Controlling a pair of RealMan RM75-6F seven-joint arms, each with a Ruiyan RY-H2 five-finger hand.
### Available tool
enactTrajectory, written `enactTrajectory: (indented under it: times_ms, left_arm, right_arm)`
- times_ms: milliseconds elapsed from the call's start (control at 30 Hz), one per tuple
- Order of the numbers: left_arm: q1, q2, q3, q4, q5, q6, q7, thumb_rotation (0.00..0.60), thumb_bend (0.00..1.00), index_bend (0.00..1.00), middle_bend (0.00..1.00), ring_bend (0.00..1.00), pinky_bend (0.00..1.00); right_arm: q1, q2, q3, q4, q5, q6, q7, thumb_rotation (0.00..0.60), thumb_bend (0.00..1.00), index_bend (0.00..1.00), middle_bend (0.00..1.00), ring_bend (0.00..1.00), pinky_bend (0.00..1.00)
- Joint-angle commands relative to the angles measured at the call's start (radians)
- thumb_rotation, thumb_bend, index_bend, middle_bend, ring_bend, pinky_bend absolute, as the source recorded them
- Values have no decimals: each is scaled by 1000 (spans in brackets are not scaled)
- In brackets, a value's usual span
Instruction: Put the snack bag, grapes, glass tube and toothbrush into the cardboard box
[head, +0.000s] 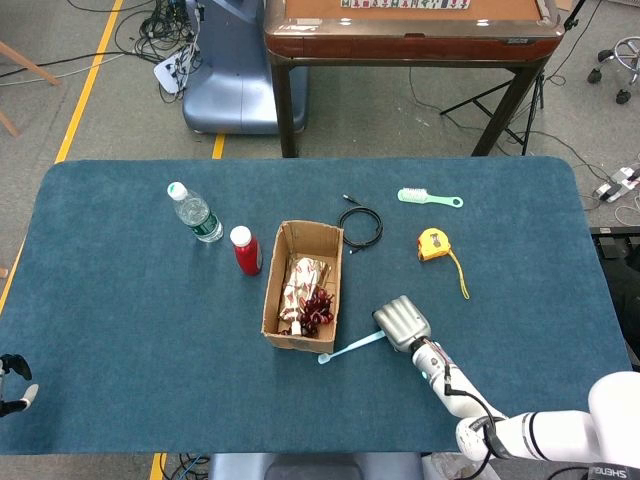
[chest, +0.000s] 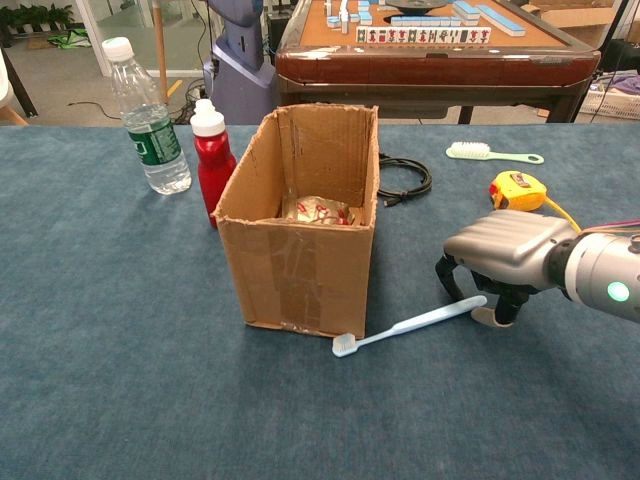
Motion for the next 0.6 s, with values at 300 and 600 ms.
enactTrajectory:
  times_ms: [300, 600]
  left_arm:
    - [-2, -1, 0, 3, -3, -5, 1, 600, 279, 555, 456, 368, 650]
    - [-3, -2, 0, 3, -5, -6, 6, 600, 279, 555, 456, 368, 650]
  right_arm:
    - [-8, 30, -16, -41, -30, 24, 10, 600, 435, 545, 1000, 1000, 1000]
    - [-16, 52, -27, -74, -59, 51, 4, 600, 435, 547, 1000, 1000, 1000]
